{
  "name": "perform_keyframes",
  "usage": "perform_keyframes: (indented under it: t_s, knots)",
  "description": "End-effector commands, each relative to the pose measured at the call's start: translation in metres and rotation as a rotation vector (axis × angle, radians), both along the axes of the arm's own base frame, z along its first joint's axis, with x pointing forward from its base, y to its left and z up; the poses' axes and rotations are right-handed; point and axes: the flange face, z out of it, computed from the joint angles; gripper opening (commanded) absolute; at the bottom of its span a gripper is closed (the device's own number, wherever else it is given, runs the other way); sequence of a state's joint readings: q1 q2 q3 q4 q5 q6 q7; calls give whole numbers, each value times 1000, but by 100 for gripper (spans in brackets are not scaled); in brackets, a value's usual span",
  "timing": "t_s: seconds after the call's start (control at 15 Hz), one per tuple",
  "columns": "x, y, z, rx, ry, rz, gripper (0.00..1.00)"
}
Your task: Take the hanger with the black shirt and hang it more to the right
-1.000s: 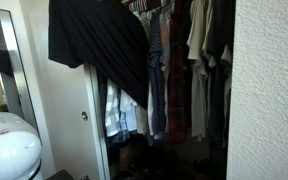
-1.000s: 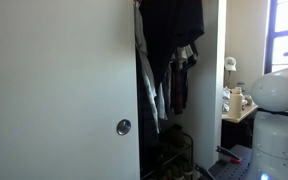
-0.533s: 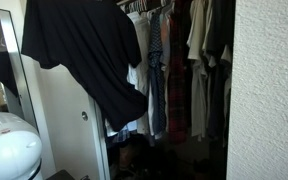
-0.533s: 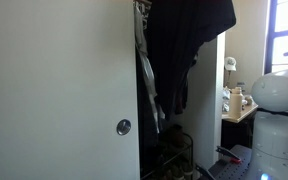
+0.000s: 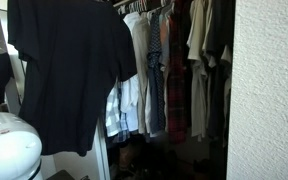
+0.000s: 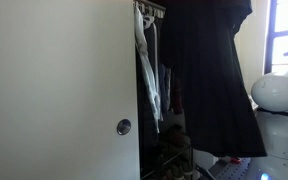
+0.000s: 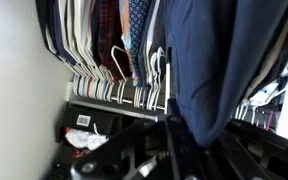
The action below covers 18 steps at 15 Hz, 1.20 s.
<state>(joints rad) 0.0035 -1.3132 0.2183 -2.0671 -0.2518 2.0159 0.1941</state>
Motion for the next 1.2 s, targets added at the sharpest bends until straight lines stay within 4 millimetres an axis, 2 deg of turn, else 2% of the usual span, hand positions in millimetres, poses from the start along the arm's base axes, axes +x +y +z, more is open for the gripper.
perform_keyframes:
  t_s: [0.0, 0.47, 0.67, 0.87, 1.13]
  knots:
    - [-10, -23, 10, -26, -17, -57, 3]
    - [-6, -75, 19, -37, -45, -197, 3]
    - [-3, -90, 23, -37, -63, -231, 3]
    - [1, -95, 28, -49, -95, -229, 3]
    - [17, -95, 37, -66, -136, -191, 3]
